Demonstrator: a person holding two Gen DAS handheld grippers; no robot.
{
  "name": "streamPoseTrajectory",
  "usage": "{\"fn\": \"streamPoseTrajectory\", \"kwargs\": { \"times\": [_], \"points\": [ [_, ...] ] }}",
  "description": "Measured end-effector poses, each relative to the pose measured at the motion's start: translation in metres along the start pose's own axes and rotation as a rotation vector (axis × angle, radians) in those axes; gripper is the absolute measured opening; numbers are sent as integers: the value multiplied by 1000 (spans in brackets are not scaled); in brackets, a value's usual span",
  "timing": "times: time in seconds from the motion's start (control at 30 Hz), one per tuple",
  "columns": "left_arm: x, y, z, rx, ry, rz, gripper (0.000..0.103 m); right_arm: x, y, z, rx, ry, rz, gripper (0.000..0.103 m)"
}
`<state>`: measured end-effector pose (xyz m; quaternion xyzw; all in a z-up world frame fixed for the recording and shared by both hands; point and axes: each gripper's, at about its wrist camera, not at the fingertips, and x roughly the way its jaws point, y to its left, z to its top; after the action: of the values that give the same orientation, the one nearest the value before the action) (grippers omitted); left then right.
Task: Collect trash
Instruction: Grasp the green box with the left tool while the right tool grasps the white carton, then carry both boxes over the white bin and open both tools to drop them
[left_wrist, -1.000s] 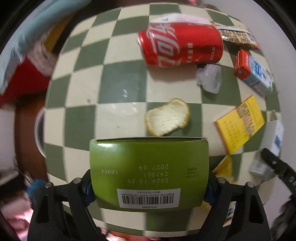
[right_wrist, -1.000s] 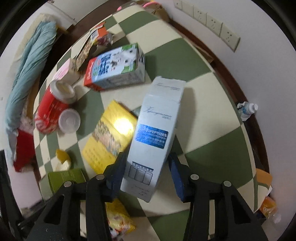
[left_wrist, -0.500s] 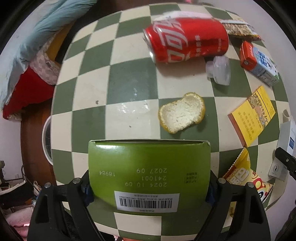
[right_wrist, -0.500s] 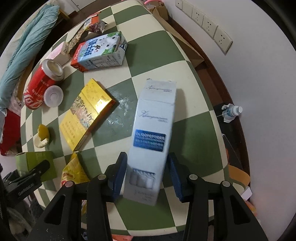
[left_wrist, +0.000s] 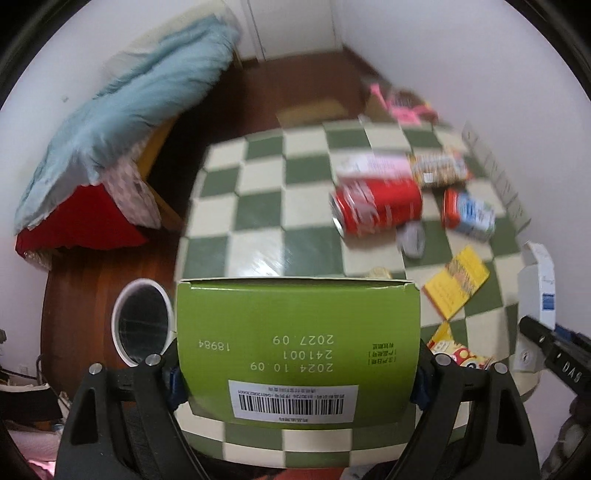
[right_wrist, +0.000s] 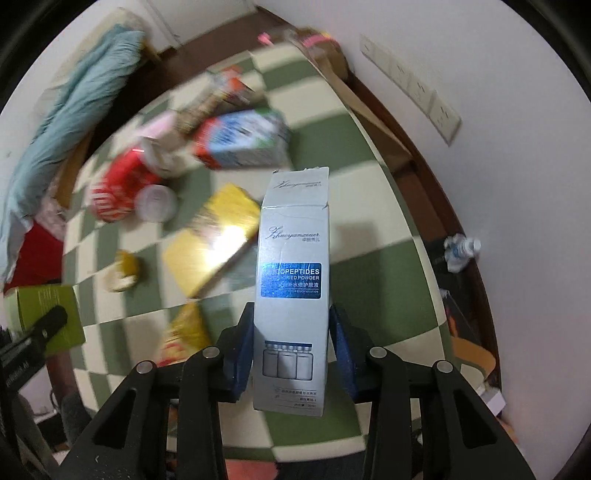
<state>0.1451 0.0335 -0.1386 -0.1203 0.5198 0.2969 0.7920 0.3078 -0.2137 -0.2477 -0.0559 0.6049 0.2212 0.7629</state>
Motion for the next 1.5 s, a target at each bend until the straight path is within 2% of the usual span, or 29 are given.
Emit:
{"fn": "streamPoseTrajectory", "kwargs": {
  "times": [0.13, 0.27, 0.4, 0.53, 0.67, 0.73, 0.9, 0.97, 1.03, 1.17, 1.2, 1.23, 1.4, 1.5],
  "points": [
    [-37, 55, 4, -73, -91, -10, 87, -37, 38, -4, -59, -61, 62, 40],
    [-56, 115, 0, -141, -137, -8, 87, -71, 103, -11, -140, -117, 146, 40],
    [-51, 184, -10, -215, -132, -5, 87, -88, 182, -20, -230, -137, 238, 40],
    [-21, 261, -25, -307, -84, 2, 87, -79, 264, -36, -322, -106, 326, 40],
    [24, 335, -46, -404, -18, 37, 87, -44, 348, -59, -405, -33, 375, 40],
    [50, 366, -57, -452, 20, 28, 87, -17, 394, -71, -444, 13, 389, 40],
    [118, 430, -79, -561, 109, -34, 87, 61, 483, -98, -525, 150, 392, 40],
    [147, 450, -84, -600, 147, -70, 87, 89, 502, -104, -542, 192, 392, 40],
    [173, 465, -88, -630, 182, -96, 89, 124, 535, -113, -564, 247, 385, 40],
    [209, 491, -98, -686, 241, -148, 90, 180, 580, -119, -592, 302, 353, 40],
    [215, 497, -102, -703, 255, -158, 93, 193, 590, -120, -596, 321, 352, 40],
    [221, 502, -105, -715, 269, -161, 102, 209, 602, -122, -602, 338, 338, 40],
    [227, 514, -114, -731, 281, -133, 103, 257, 635, -122, -627, 379, 318, 41],
    [222, 519, -124, -734, 271, -78, 103, 279, 647, -121, -644, 398, 312, 43]
  ]
}}
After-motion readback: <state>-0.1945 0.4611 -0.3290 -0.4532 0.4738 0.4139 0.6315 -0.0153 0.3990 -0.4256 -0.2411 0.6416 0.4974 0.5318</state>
